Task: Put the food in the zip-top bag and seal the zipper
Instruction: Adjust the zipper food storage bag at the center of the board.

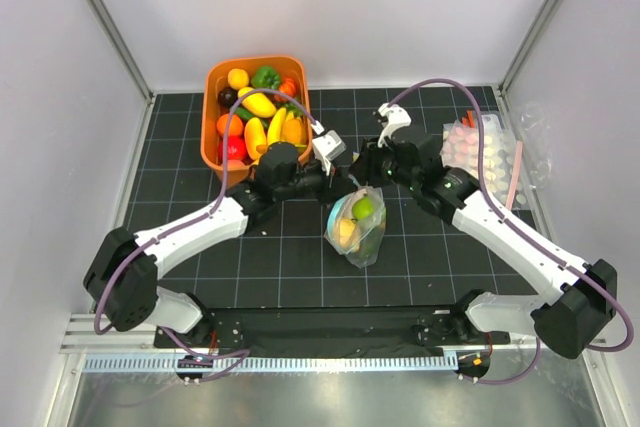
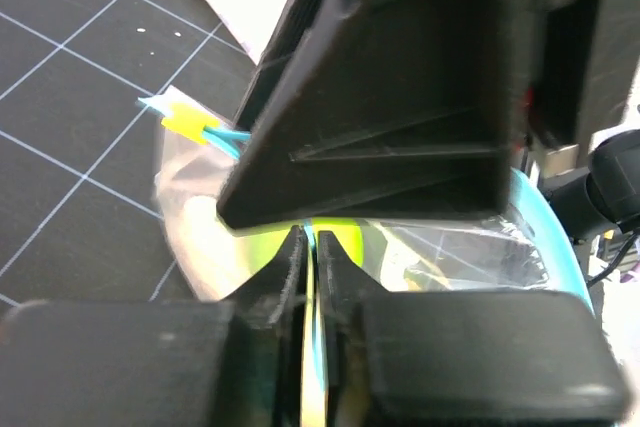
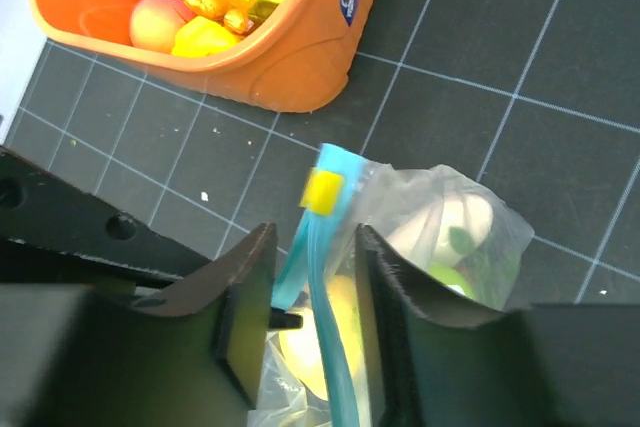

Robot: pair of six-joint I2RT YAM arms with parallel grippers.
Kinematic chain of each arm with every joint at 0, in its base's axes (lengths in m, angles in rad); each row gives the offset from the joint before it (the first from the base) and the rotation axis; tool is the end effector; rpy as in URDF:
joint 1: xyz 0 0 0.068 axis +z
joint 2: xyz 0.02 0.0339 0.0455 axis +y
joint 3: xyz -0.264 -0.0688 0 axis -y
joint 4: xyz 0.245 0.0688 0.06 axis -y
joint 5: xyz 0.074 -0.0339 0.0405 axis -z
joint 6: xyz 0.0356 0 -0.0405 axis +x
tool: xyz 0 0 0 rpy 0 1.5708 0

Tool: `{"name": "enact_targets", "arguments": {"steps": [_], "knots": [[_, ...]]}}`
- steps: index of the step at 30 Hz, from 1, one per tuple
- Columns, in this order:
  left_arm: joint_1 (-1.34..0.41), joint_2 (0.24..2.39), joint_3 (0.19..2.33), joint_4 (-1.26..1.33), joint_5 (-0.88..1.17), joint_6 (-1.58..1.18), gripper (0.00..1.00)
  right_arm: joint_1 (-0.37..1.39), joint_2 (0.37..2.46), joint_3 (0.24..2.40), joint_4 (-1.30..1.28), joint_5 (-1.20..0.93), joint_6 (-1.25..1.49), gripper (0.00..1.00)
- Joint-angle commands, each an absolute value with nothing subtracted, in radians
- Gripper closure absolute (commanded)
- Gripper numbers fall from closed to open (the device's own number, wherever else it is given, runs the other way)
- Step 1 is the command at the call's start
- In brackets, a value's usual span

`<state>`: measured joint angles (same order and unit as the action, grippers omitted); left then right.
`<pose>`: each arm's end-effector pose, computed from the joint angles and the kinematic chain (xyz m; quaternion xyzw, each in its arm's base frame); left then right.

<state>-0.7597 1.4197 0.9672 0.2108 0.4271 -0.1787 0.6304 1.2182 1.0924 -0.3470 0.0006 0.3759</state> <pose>0.2292 -0.2381 0.2959 0.3456 0.6996 -0.4213 0.4621 0.2238 0.1633 0.3401 -0.1081 0.8462 0.2514 0.4573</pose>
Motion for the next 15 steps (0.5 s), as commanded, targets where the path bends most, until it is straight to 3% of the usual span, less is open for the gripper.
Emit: {"name": "enact_targets", "arguments": {"steps": [1,2,3,4,5,8,12,15], "knots": [[-0.775,1.371,1.005,0.229,0.451,-0.19,0.87,0.64,1.226,1.141,-0.351,0.08,0.357,0.66],[-0.778,1.367,1.005,0.229,0.457,-0.192,0.84,0.641,1.232,1.14,-0.35,0.078,0.35,0.72],[-0.779,1.364,1.005,0.229,0.466,-0.199,0.73,0.641,1.235,1.141,-0.348,0.083,0.345,0.8],[-0.779,1.355,1.005,0.226,0.469,-0.207,0.68,0.64,1.235,1.14,-0.348,0.084,0.341,0.93],[-0.779,1.348,1.008,0.213,0.486,-0.215,0.63,0.64,1.229,1.134,-0.338,0.089,0.334,0.96],[-0.779,1.3,1.009,0.187,0.47,-0.255,0.43,0.641,1.204,1.102,-0.304,0.104,0.33,0.99],[-0.779,1.186,0.959,0.161,0.352,-0.334,0.29,0.64,1.16,1.066,-0.275,0.057,0.305,0.99],[-0.775,1.106,0.94,0.078,0.186,-0.333,0.25,0.64,1.143,1.051,-0.252,-0.105,0.253,0.99]]}}
